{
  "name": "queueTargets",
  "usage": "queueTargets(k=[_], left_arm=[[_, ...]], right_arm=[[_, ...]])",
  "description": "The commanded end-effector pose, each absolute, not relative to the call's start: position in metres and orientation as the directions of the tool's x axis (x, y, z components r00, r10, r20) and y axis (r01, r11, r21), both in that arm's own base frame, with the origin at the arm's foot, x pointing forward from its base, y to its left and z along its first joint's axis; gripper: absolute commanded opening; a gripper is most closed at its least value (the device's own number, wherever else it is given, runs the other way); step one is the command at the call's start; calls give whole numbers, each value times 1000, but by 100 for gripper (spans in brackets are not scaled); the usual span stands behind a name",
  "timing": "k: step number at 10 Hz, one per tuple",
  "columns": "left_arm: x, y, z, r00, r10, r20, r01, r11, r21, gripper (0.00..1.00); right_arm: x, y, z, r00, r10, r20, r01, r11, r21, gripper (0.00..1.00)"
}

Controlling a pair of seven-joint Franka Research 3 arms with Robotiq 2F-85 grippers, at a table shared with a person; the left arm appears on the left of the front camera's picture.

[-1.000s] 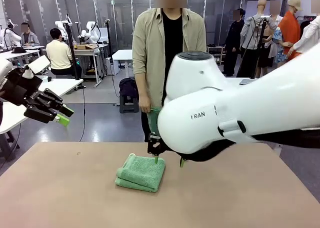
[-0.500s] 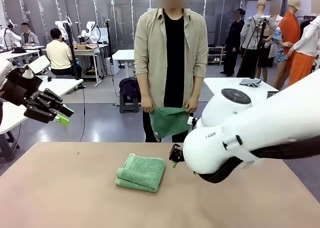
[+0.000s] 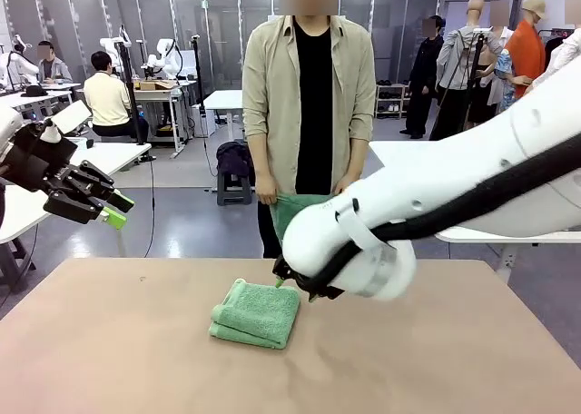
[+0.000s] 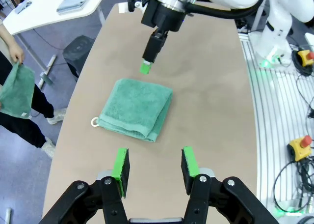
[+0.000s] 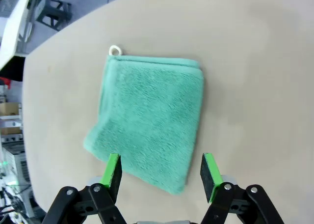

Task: Fold the towels and place them in the basket.
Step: Place the folded Towel with hook on the right side of the table.

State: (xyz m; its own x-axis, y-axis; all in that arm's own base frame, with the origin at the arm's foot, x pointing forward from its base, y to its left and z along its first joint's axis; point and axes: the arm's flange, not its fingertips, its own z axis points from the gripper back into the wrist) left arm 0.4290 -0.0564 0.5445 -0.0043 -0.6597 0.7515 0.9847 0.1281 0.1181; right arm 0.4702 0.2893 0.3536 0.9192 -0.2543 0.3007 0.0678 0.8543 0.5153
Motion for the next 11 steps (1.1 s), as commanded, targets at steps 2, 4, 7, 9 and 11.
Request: queueTargets(k=[2,4,7,9,11], left_arm=[[428,-57,545,-11,-650,760,984,129,125,56],[428,-57,545,-11,-650,760,984,129,125,56],[428,-57,545,-11,-650,760,984,129,125,56],[428,-57,545,-11,-650,760,984,129,125,56],[428,-57,545,-11,-650,760,984,129,125,56]], right_arm=[[477,266,327,908,-341,245,129,782,610,81],[477,269,324,907,-366,209,167,768,618,81],[480,275,314,915,-366,171,194,769,609,81],[486,277,307,915,-370,159,206,769,605,81],[494,280,299,920,-367,138,216,768,603,81]])
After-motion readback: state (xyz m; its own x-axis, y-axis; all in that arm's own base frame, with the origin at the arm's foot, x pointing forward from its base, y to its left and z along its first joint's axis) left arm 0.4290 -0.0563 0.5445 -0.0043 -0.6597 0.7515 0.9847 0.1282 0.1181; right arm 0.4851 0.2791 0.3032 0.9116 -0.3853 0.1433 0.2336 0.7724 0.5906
